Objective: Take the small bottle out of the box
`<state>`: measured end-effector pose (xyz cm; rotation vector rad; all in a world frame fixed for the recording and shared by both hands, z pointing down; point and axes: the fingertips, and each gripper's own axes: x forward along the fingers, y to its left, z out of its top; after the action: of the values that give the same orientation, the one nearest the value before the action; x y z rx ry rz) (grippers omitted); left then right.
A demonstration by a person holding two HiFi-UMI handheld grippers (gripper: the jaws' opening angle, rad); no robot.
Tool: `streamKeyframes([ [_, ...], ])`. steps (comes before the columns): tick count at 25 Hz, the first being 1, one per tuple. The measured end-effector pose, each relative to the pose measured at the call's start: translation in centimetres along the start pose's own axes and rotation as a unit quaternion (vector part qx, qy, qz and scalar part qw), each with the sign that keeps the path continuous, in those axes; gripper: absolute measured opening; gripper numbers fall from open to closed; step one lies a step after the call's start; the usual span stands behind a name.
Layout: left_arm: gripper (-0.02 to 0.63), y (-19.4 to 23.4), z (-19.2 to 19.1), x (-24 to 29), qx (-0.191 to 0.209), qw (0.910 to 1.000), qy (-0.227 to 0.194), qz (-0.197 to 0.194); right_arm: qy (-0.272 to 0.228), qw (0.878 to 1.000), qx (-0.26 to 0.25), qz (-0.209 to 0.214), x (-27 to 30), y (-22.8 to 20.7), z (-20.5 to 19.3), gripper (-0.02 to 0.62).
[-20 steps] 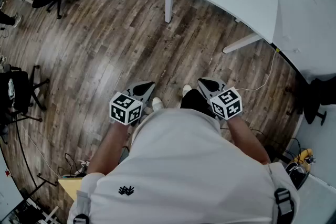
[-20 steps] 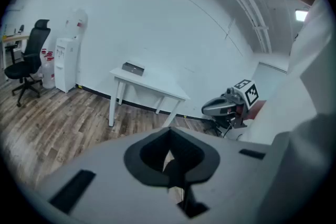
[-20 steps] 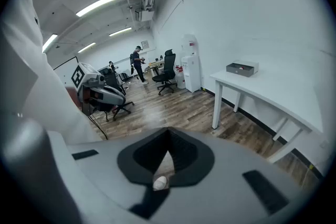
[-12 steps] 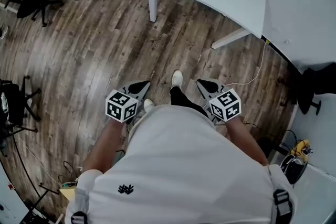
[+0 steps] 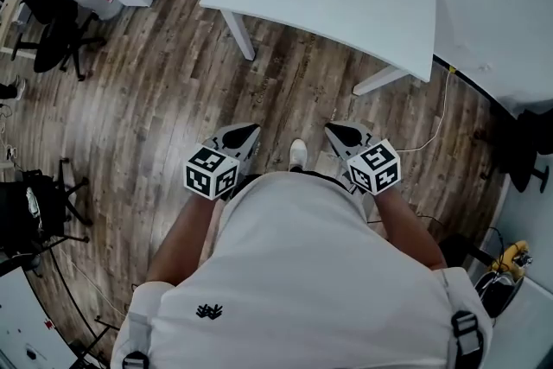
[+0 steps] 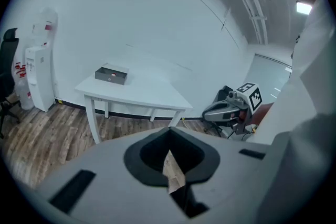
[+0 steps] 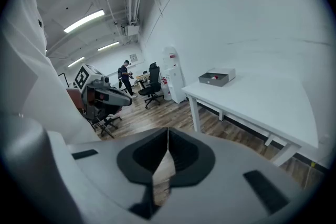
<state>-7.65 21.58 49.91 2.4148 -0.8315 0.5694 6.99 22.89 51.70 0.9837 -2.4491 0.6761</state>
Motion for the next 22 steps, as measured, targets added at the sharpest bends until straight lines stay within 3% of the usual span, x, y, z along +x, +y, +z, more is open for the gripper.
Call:
streamKeyframes([
  [3, 0.006, 1.0, 2.2, 2.0, 0.001, 0.9999, -0.005, 0.010, 0.003, 1.000, 0.000, 0.007, 0.6, -2.3, 0.8, 0.009],
  [6, 0.006, 2.0, 3.7, 3.6, 0.002, 0.9999, 0.002, 0.013, 0.009, 1.000, 0.017, 0.010, 1.7, -4.0, 1.2, 0.069],
  [11, 0.026, 6.0, 4.9, 5.1, -0.009, 0.9998, 0.016, 0.004, 0.002, 0.999, 0.034, 0.010, 4.9, -5.5, 3.6, 0.059],
  [22, 0.027, 14.8, 11.8, 8.8, 0.034, 0.9959, 0.033, -0.077, -0.022, 0.995, 0.062, -0.071, 10.3, -8.5, 11.7, 0.008],
])
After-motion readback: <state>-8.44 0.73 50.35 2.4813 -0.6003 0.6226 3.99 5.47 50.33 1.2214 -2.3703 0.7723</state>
